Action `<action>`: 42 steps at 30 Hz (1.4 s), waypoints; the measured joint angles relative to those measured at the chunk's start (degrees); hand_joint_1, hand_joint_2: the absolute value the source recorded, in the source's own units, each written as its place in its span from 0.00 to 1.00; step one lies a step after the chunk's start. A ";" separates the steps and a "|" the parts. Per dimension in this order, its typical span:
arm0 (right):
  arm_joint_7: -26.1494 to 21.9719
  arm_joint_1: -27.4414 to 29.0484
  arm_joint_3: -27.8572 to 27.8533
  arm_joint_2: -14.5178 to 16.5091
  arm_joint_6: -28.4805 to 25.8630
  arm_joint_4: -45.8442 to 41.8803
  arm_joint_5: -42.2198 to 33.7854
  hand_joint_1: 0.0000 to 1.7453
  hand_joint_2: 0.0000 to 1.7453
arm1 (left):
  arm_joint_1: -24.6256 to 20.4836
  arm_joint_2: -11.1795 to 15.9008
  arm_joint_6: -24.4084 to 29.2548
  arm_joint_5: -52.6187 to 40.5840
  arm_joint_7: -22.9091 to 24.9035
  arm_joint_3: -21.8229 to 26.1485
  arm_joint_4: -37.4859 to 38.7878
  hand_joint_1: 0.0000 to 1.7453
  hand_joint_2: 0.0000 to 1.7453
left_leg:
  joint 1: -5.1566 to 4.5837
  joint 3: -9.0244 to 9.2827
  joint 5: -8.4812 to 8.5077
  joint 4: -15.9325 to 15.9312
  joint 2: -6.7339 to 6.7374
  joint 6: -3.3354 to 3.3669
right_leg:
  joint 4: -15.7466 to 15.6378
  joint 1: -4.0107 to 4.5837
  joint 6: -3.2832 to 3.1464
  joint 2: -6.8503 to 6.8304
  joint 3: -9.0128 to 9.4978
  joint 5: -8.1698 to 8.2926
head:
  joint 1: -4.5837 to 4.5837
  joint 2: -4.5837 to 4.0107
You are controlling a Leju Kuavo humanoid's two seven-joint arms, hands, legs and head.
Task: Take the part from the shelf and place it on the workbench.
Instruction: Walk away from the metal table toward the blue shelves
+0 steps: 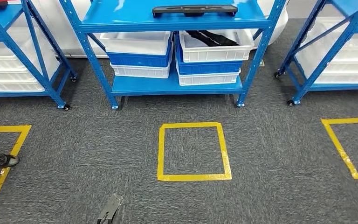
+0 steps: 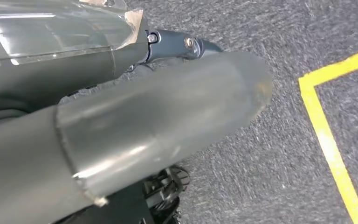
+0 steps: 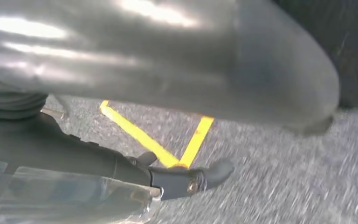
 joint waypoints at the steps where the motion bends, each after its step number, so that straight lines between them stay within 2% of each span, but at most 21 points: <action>1: -0.02 0.03 -0.03 0.05 0.01 0.00 0.08 0.00 0.00 | 0.01 -0.02 0.01 -0.07 -0.03 0.02 0.00 0.00 0.00 | -0.04 0.78 -0.04 -0.87 -0.08 0.32 | 0.18 -0.03 0.46 -0.06 0.22 0.21 | -0.09 0.00; 4: -0.04 0.05 -0.25 -0.04 -0.03 0.00 0.26 0.00 0.00 | -0.02 -0.05 0.05 -0.22 -0.15 0.13 0.01 0.00 0.00 | 0.53 3.53 0.26 -2.83 -0.07 0.62 | 3.65 0.06 0.87 -0.41 -0.87 -1.54 | -0.15 0.00; 6: -0.05 -0.06 -0.34 -0.15 -0.05 -0.01 0.30 0.00 0.00 | -0.10 -0.12 0.04 -0.25 -0.19 0.21 0.01 0.00 0.00 | 0.81 4.11 0.00 -3.04 0.02 0.37 | 10.63 -0.25 0.75 -0.52 -4.98 -4.41 | -0.09 0.00; 8: -0.05 0.00 -0.37 -0.29 -0.07 -0.01 0.30 0.00 0.00 | -0.02 -0.28 0.00 -0.26 -0.19 0.26 0.02 0.00 0.00 | 1.08 4.60 -0.66 -3.02 -0.03 -0.14 | 15.35 -0.74 1.42 -0.58 -8.75 -5.46 | -0.07 0.00; 9: -0.05 0.13 -0.38 -0.37 -0.08 -0.01 0.32 0.00 0.00 | 0.06 -0.35 -0.01 -0.27 -0.19 0.29 0.02 0.00 0.00 | 1.34 5.06 -1.11 -3.00 -0.13 -0.52 | 14.57 -1.05 2.20 -0.64 -9.13 -4.39 | -0.04 0.00; 12: -0.01 0.46 -0.39 -0.54 -0.18 0.03 0.56 0.00 0.00 | 0.15 -0.33 0.04 -0.57 -0.34 0.43 0.02 0.00 0.00 | 2.05 6.69 -2.96 -2.73 -0.30 -2.06 | 3.42 -2.03 4.47 -1.08 -5.84 2.05 | 0.23 0.00; 14: 0.12 0.27 -0.57 -0.65 -0.38 0.07 0.45 0.00 0.00 | 0.03 -0.21 0.05 -1.02 -0.72 0.51 0.02 0.00 0.00 | 1.91 7.07 -4.18 -2.48 -0.17 -3.02 | -0.43 -2.06 3.81 -1.25 -4.52 3.17 | 0.44 0.00; 18: 0.30 0.05 -1.46 -1.25 -0.25 0.08 -0.19 0.00 0.00 | -0.29 -0.09 -0.14 -1.72 -1.06 0.56 0.02 0.00 0.00 | 2.43 7.09 -4.91 -0.04 0.00 -4.02 | -0.39 -1.91 0.88 -0.90 -2.75 1.97 | 0.10 0.00; 20: 0.25 -0.03 -1.72 -1.49 -0.19 0.08 -0.25 0.00 0.00 | -0.39 -0.09 -0.17 -1.86 -1.07 0.56 0.02 0.00 0.00 | 2.57 3.22 -6.01 6.67 0.10 -4.47 | -0.50 -1.73 -0.07 -0.84 -1.48 1.10 | -0.01 0.00; 22: 0.20 -0.20 -1.82 -1.63 -0.15 0.08 -0.31 0.00 0.00 | -0.33 -0.09 -0.17 -1.89 -1.07 0.56 0.02 0.00 0.00 | 2.56 -2.58 -8.79 14.40 0.08 -4.67 | -0.50 -1.46 -0.54 -0.66 -0.40 0.03 | -0.12 0.00; 24: 0.16 -0.13 -1.87 -1.73 -0.16 0.09 -0.35 0.00 0.00 | -0.22 -0.09 -0.17 -1.89 -1.07 0.56 0.02 0.00 0.00 | 2.51 -6.14 -10.44 16.38 0.08 -4.42 | -0.51 -1.18 -0.57 -0.39 1.18 -1.29 | -0.13 0.00; 26: 0.15 0.02 -2.01 -1.73 -0.22 0.09 -0.38 0.00 0.00 | -0.19 -0.05 -0.18 -1.89 -1.07 0.56 0.02 0.00 0.00 | 2.21 -6.36 -7.20 11.25 0.06 -3.41 | -0.58 -0.87 -0.52 -0.23 3.11 -2.87 | -0.12 0.00; 29: 0.21 -0.08 -2.23 -1.41 -0.30 0.13 -0.42 0.00 0.00 | 0.02 0.31 -0.19 -1.90 -1.04 0.56 0.07 0.00 0.00 | 1.04 -5.05 1.66 3.00 -0.56 -1.34 | -1.07 -0.49 0.00 0.18 5.41 -5.22 | -0.01 0.00; 30: 0.27 -0.16 -2.26 -1.31 -0.31 0.13 -0.44 0.00 0.00 | 0.07 0.39 -0.18 -1.91 -1.06 0.56 0.07 0.00 0.00 | 0.74 -4.53 2.49 2.02 -0.77 -1.10 | -1.23 -0.34 0.37 0.32 6.36 -5.57 | 0.02 0.00; 32: 0.41 -0.36 -2.34 -1.29 -0.32 0.09 -0.42 0.00 0.00 | -0.06 0.34 -0.12 -1.96 -1.09 0.56 0.05 0.00 0.00 | 0.65 -2.50 1.60 0.94 -0.78 -0.78 | -0.59 -0.15 1.40 0.32 7.15 -5.08 | 0.03 0.00; 33: 0.46 -0.43 -2.41 -1.33 -0.32 0.08 -0.36 0.00 0.00 | -0.16 0.31 -0.07 -1.97 -1.13 0.57 0.03 0.00 0.00 | 0.67 -1.41 1.26 0.22 -0.85 -0.49 | 1.50 -0.07 1.82 0.13 6.55 -4.26 | 0.03 -0.01; 35: 0.49 -0.58 -2.59 -1.39 -0.32 0.07 -0.21 0.00 0.00 | -0.26 0.27 0.07 -1.98 -1.16 0.60 0.02 0.00 0.00 | 0.82 0.75 0.23 -0.49 -0.88 -0.10 | 8.47 -0.10 1.99 -0.32 2.08 -3.54 | 0.06 -0.01; 38: 0.48 -0.40 -2.77 -1.50 -0.32 0.08 0.02 0.00 0.00 | -0.07 0.20 0.14 -2.02 -1.17 0.62 0.03 0.00 0.00 | 0.78 3.85 -2.64 -0.58 -1.01 0.00 | 16.03 -0.13 1.24 -0.59 -6.07 -7.85 | 0.12 0.00; 40: 0.48 -0.10 -2.86 -1.63 -0.32 0.09 0.19 0.00 0.00 | 0.14 0.13 0.13 -2.05 -1.17 0.63 0.04 0.00 0.00 | 0.80 6.61 -4.88 -0.59 -1.33 -0.10 | 14.07 -0.18 1.25 -0.63 -8.81 -10.07 | 0.16 0.00; 41: 0.48 0.02 -2.94 -1.68 -0.31 0.09 0.30 0.00 0.00 | 0.21 0.10 0.14 -2.06 -1.17 0.64 0.05 0.00 0.00 | 0.82 8.13 -6.09 -0.59 -1.45 -0.24 | 11.26 -0.25 1.80 -0.71 -9.34 -8.85 | 0.20 0.00; 42: 0.48 0.26 -3.02 -1.73 -0.28 0.14 0.38 0.00 0.00 | 0.38 0.09 0.15 -2.05 -1.17 0.66 0.08 0.00 0.00 | 0.78 9.45 -7.38 -0.65 -1.51 -0.43 | 8.36 -0.32 2.83 -0.93 -9.46 -5.02 | 0.21 0.00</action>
